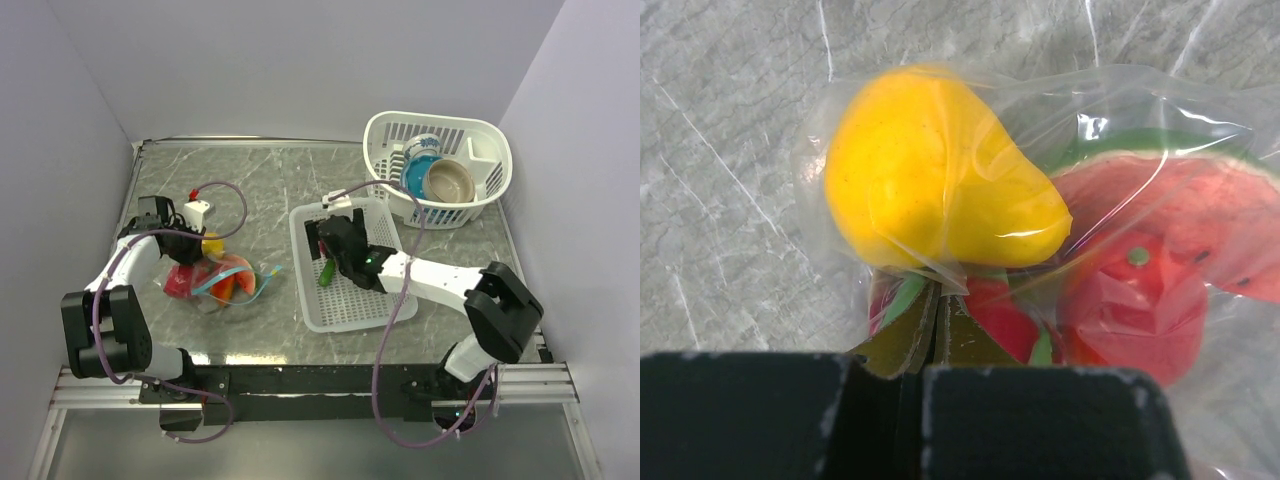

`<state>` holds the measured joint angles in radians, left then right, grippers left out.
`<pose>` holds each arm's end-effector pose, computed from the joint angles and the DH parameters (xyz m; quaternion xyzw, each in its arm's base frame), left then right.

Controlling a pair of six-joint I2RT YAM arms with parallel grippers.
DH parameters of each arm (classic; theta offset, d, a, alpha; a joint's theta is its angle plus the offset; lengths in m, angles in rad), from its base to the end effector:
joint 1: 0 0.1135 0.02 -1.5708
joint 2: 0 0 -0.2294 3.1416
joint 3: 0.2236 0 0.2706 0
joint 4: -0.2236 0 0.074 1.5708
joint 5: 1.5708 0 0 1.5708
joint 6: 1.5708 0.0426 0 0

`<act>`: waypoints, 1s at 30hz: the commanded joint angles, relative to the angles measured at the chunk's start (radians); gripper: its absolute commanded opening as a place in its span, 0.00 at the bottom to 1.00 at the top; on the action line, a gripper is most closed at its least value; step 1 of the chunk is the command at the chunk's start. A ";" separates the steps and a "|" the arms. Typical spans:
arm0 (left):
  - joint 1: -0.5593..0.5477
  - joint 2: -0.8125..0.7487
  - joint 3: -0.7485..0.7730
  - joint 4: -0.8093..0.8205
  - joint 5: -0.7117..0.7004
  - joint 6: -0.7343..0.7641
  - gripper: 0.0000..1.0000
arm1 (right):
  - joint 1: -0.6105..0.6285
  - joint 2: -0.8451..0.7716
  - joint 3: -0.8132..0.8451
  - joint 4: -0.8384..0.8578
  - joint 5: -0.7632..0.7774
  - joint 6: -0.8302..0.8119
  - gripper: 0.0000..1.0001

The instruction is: Open the zip-top bag and remove the fake food

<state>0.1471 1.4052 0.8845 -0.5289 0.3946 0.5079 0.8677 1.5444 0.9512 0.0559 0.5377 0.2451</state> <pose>0.2965 0.0274 0.1623 0.2197 0.9231 -0.0981 0.3002 0.2502 0.2615 0.1885 -0.1318 0.8381 0.0554 0.5264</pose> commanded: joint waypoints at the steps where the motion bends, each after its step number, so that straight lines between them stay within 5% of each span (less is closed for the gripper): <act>1: 0.005 -0.003 0.004 -0.088 -0.023 0.007 0.01 | 0.017 -0.010 0.109 -0.013 0.091 -0.001 1.00; 6: 0.006 -0.003 0.004 -0.094 -0.026 0.014 0.01 | 0.151 -0.023 0.188 -0.011 0.229 -0.145 1.00; 9: 0.006 0.003 0.005 -0.092 -0.026 0.011 0.01 | 0.253 -0.059 0.149 0.064 0.096 -0.196 0.90; 11: 0.006 0.005 0.007 -0.092 -0.028 0.008 0.01 | 0.301 -0.060 0.132 0.088 -0.031 -0.158 0.67; 15: 0.006 0.001 0.010 -0.091 -0.025 0.006 0.01 | 0.362 0.003 0.106 0.128 -0.116 -0.066 0.00; 30: 0.005 -0.018 0.002 -0.102 -0.031 0.011 0.01 | 0.380 0.371 0.363 0.125 -0.274 0.052 0.30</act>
<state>0.1471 1.4021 0.8925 -0.5591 0.3943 0.5114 1.2644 1.8709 1.2121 0.1642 0.3000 0.2489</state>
